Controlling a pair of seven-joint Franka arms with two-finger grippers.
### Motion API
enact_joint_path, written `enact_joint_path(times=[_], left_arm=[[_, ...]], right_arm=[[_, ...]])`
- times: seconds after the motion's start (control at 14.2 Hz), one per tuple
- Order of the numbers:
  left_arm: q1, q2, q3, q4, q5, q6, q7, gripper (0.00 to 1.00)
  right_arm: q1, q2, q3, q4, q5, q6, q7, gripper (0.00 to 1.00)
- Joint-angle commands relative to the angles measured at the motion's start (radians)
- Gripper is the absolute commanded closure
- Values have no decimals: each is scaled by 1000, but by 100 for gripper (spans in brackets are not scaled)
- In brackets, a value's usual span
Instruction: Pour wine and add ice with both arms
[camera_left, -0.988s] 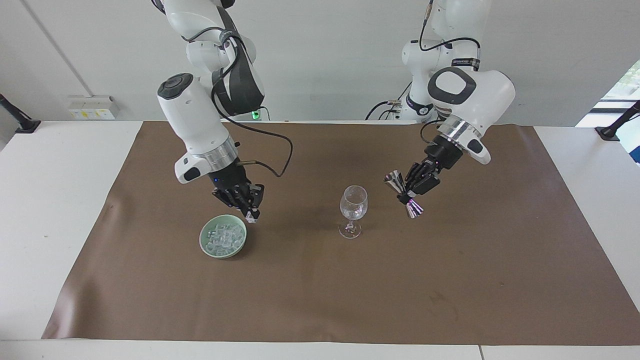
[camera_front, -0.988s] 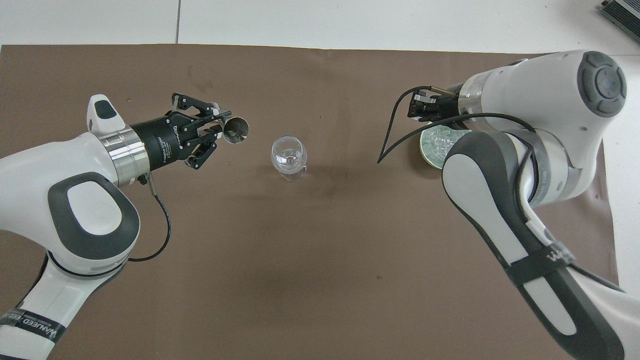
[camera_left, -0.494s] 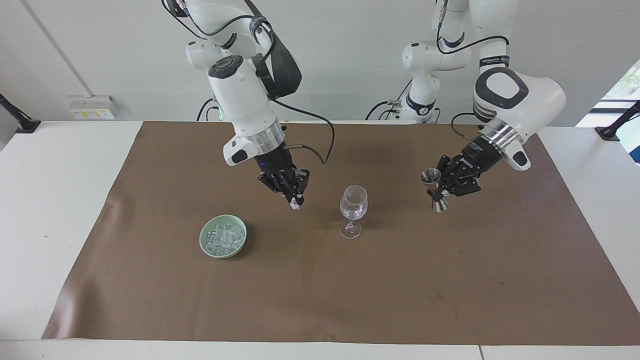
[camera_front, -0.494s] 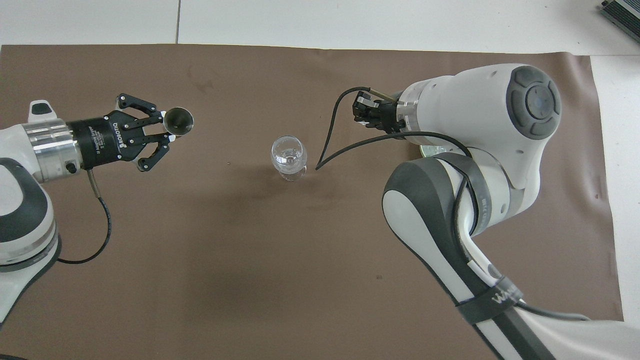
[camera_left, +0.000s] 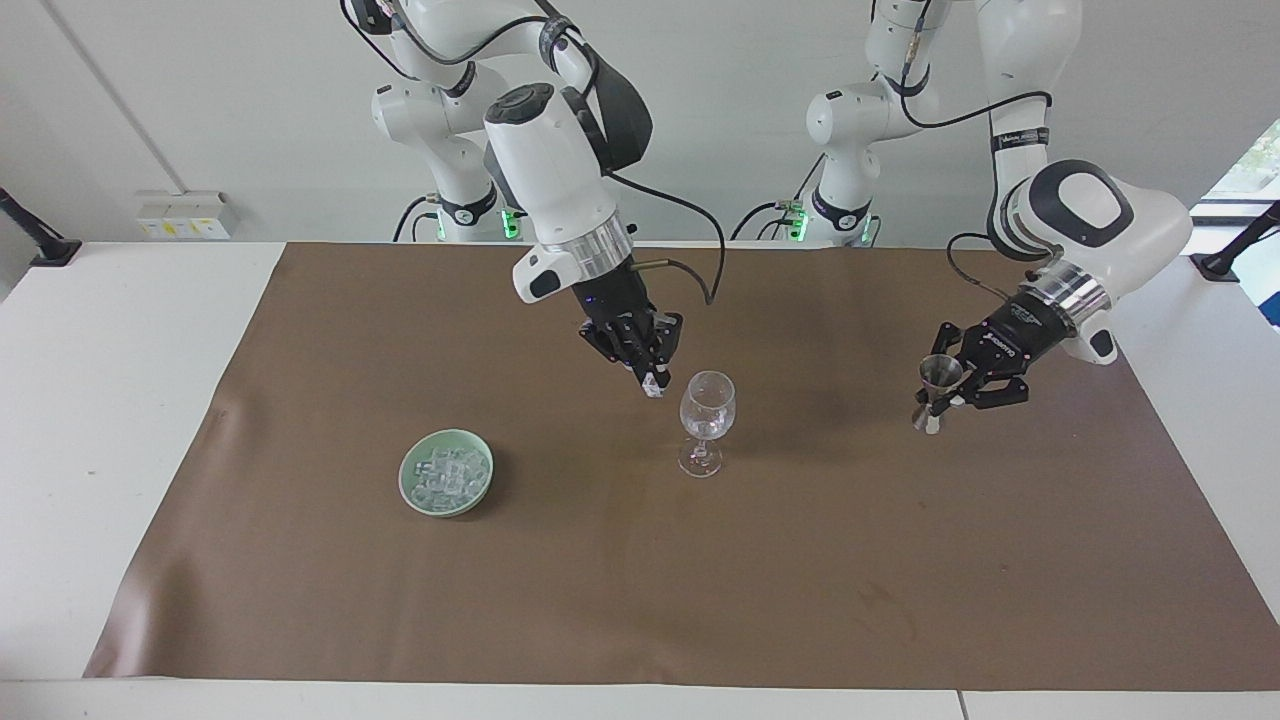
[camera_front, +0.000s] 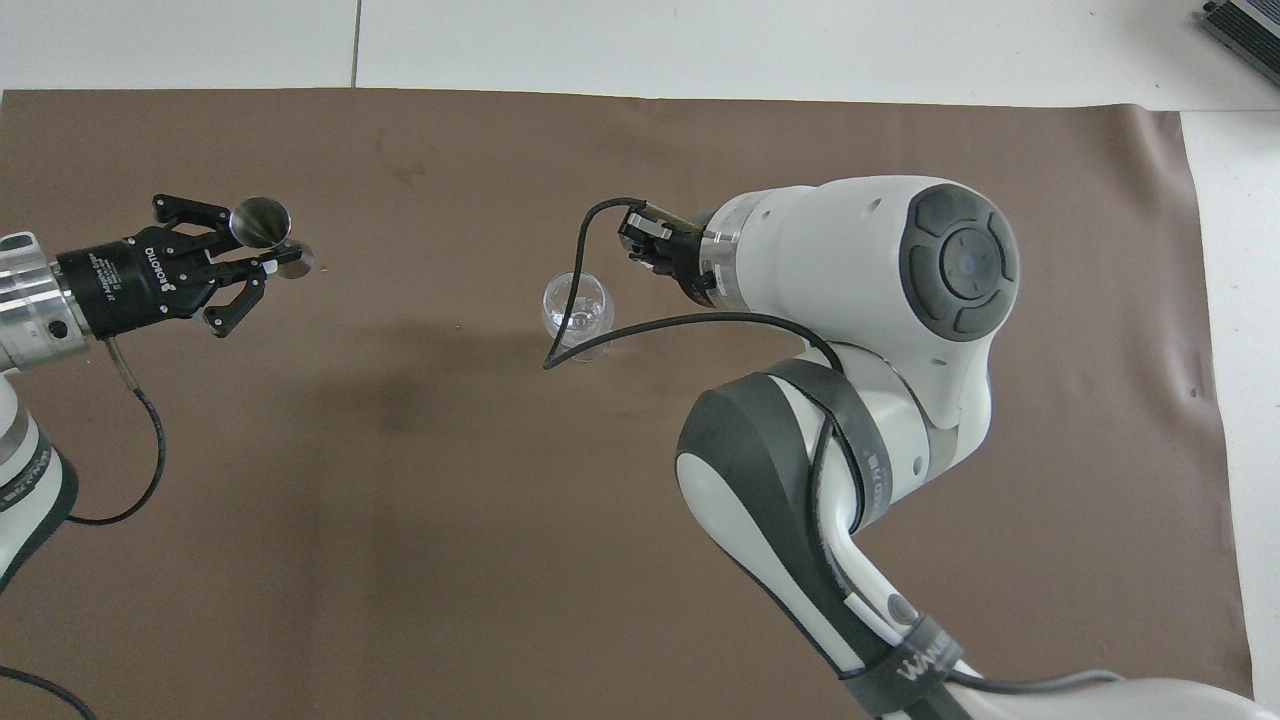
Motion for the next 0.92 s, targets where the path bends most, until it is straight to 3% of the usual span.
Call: enact_joint_path(times=[0.0,0.28,0.49,0.85], left_arm=[[38,32,-11,-9,-95,-8,-14,100],[25,46,-12,-50,-143,123,-27,100],[25,71,-11,-53,-161,159,-33,100],[64,112,-12,-61,-167,121,-27,100]], right_arm=[[33,5,0,13,-24,9,44,100],[59,8,4,33,-21,16,78,100],[61,8,4,30,-7,91,78,100],[67,14,4,-4,-12,85,77,100]])
